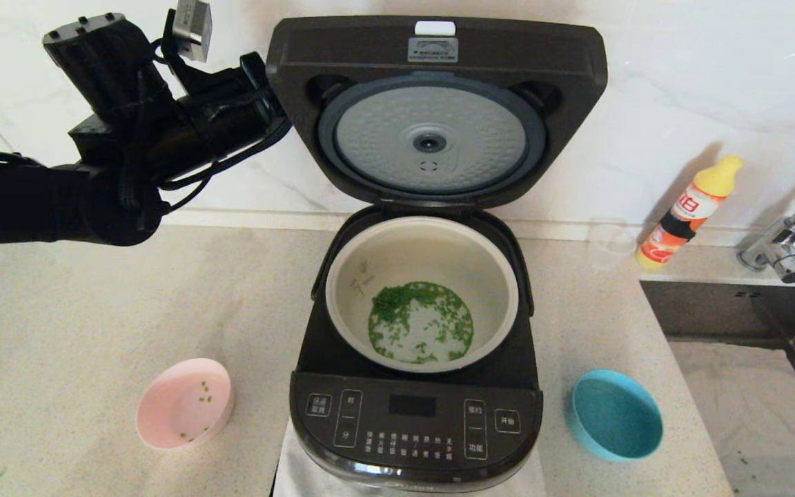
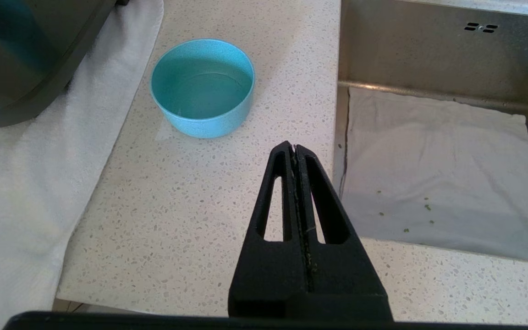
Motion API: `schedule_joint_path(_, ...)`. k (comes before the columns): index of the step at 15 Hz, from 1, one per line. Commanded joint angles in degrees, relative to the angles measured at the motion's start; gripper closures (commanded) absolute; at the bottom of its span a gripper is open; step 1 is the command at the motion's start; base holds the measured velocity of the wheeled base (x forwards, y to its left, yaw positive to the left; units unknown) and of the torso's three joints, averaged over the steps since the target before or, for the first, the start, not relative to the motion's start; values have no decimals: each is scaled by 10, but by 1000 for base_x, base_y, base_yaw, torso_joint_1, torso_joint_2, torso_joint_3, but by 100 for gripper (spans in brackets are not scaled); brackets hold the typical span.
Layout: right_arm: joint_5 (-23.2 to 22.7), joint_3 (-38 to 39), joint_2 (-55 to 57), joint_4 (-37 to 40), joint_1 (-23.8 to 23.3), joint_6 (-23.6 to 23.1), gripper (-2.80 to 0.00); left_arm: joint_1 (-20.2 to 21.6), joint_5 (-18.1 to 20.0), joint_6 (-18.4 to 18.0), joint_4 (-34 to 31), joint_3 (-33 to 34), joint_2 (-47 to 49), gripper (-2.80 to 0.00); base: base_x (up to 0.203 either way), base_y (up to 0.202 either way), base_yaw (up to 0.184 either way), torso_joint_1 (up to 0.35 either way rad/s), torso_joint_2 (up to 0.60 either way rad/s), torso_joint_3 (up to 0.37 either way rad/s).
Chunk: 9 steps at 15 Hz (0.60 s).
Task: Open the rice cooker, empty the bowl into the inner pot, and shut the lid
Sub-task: Close the rice cooker
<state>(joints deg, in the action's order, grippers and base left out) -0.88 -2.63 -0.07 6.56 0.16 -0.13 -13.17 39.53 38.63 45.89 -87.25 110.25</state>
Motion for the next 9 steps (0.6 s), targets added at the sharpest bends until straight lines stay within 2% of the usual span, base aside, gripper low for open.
schedule_joint_path(1,-1,0,0,0,0,0,0,-1,14,2,7,35,-33,0,0,0,0,0,0,0)
schedule_joint_path(6,0,0,0,0,0,0,0,-2,45,1,8,76,-70,0,0,0,0,0,0,0)
schedule_joint_path(9,0,0,0,0,0,0,0,-9,50,-1,8,132,-95,0,0,0,0,0,0,0)
